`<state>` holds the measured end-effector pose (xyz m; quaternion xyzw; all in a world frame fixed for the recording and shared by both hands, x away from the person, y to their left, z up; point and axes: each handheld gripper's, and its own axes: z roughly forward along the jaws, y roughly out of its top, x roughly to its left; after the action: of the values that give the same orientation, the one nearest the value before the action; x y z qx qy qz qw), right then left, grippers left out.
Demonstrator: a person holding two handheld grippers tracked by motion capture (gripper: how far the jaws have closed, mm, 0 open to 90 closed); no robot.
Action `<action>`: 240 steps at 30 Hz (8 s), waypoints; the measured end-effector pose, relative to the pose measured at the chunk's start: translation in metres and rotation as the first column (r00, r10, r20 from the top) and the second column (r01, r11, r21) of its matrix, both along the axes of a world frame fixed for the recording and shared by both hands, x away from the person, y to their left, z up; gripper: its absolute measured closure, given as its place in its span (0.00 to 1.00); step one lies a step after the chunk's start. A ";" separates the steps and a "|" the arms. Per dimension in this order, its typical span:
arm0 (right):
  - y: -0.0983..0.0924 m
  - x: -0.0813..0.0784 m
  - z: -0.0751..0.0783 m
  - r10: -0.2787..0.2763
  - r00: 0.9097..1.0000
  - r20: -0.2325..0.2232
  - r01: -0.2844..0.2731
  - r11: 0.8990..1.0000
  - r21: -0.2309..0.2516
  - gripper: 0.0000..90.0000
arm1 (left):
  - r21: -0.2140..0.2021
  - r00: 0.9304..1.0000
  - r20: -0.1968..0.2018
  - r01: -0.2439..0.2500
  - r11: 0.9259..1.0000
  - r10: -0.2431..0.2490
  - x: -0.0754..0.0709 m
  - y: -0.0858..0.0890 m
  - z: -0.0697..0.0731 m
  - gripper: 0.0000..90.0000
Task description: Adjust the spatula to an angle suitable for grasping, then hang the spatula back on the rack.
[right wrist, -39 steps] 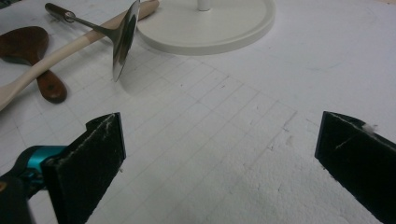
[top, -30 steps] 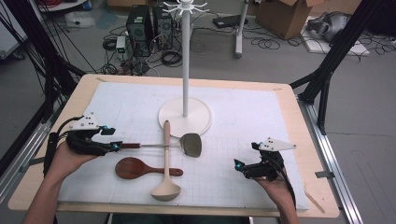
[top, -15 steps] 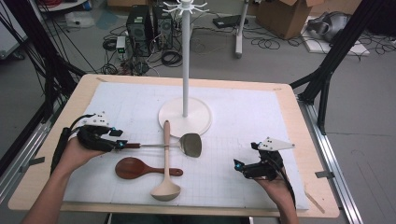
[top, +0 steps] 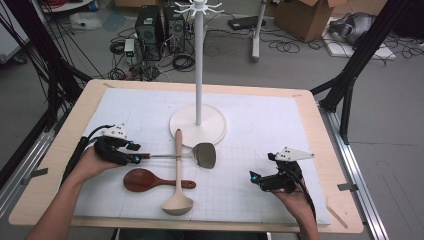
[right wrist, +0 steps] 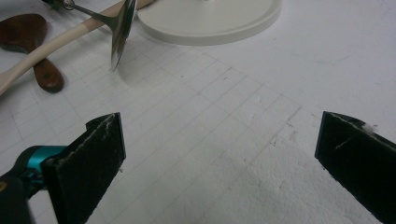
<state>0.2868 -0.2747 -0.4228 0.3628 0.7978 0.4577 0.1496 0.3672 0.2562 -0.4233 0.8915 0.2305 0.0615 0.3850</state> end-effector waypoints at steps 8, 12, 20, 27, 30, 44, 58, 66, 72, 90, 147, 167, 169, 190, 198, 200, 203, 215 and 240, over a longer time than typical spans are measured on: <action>0.001 0.000 0.000 0.000 1.000 -0.003 0.000 1.000 0.001 0.01 | 0.025 0.999 -0.044 0.027 0.999 -0.026 0.006 -0.004 -0.011 0.59; -0.001 0.000 -0.001 -0.006 1.000 -0.004 0.006 1.000 0.003 0.01 | 0.016 0.998 -0.047 0.034 0.999 -0.033 0.007 -0.004 -0.012 0.60; 0.000 0.000 0.000 -0.004 1.000 0.000 0.004 1.000 0.009 0.01 | 0.022 0.998 -0.024 0.052 0.998 -0.051 0.007 -0.004 -0.012 0.62; 0.003 0.000 0.000 0.006 1.000 -0.003 -0.006 1.000 0.005 0.01 | 0.037 0.998 -0.009 0.070 0.997 -0.070 0.006 -0.004 -0.012 0.64; 0.004 0.001 0.000 0.009 1.000 -0.007 -0.009 1.000 0.003 0.01 | 0.033 0.997 -0.013 0.077 0.997 -0.076 0.005 -0.004 -0.012 0.66; 0.007 0.002 -0.002 0.018 1.000 -0.014 -0.018 1.000 -0.003 0.01 | -0.018 0.990 0.005 0.141 0.990 -0.141 0.003 0.000 -0.008 0.76; 0.018 0.005 0.000 0.045 0.999 -0.017 -0.046 0.999 -0.012 0.01 | -0.021 0.986 0.017 0.164 0.986 -0.163 -0.001 -0.002 0.004 0.81; 0.026 0.005 0.001 0.069 0.998 -0.012 -0.069 0.998 -0.015 0.01 | -0.031 0.981 -0.004 0.195 0.980 -0.195 0.000 -0.004 0.007 0.81; 0.032 0.006 0.005 0.084 0.996 0.000 -0.084 0.996 -0.017 0.01 | -0.044 0.976 -0.014 0.218 0.975 -0.219 -0.003 -0.008 0.007 0.81; 0.063 0.012 0.019 0.196 0.980 0.020 -0.195 0.980 -0.024 0.01 | 0.051 0.954 -0.023 0.301 0.952 -0.300 -0.006 -0.030 0.031 0.81; 0.205 0.065 0.018 0.548 0.834 -0.059 -0.551 0.829 -0.094 0.57 | 0.144 0.938 -0.040 0.347 0.927 -0.345 -0.012 -0.073 0.056 0.81; 0.226 0.072 0.012 0.632 0.771 -0.077 -0.635 0.758 -0.146 0.86 | 0.118 0.940 -0.073 0.340 0.933 -0.334 -0.012 -0.078 0.057 0.81; 0.225 0.072 0.012 0.637 0.767 -0.076 -0.640 0.754 -0.148 0.87 | 0.103 0.940 -0.075 0.339 0.935 -0.333 -0.012 -0.077 0.058 0.80; 0.217 0.073 0.016 0.634 0.769 -0.085 -0.639 0.753 -0.160 0.93 | -0.052 0.972 0.058 0.232 0.971 -0.229 -0.018 -0.046 0.092 0.52; 0.210 0.074 0.020 0.624 0.778 -0.075 -0.627 0.763 -0.155 0.94 | -0.089 0.977 0.108 0.192 0.977 -0.182 -0.021 -0.031 0.100 0.50; 0.209 0.074 0.021 0.624 0.777 -0.078 -0.628 0.763 -0.152 0.93 | -0.094 0.979 0.110 0.184 0.978 -0.174 -0.021 -0.030 0.100 0.48; 0.208 0.073 0.022 0.622 0.779 -0.075 -0.626 0.764 -0.155 0.93 | -0.104 0.979 0.108 0.181 0.978 -0.170 -0.022 -0.028 0.100 0.47; 0.197 0.070 0.028 0.609 0.790 -0.065 -0.611 0.776 -0.155 0.94 | -0.127 0.985 0.103 0.154 0.980 -0.141 -0.024 -0.021 0.097 0.44; 0.189 0.065 0.053 0.574 0.819 0.019 -0.570 0.816 -0.100 0.94 | -0.202 0.991 0.018 0.136 0.970 -0.135 -0.014 -0.057 0.088 0.53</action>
<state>0.3520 -0.0855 -0.3700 0.0884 0.8857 0.4539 0.0404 0.3527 0.1995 -0.3348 0.8612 0.1736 0.0129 0.4776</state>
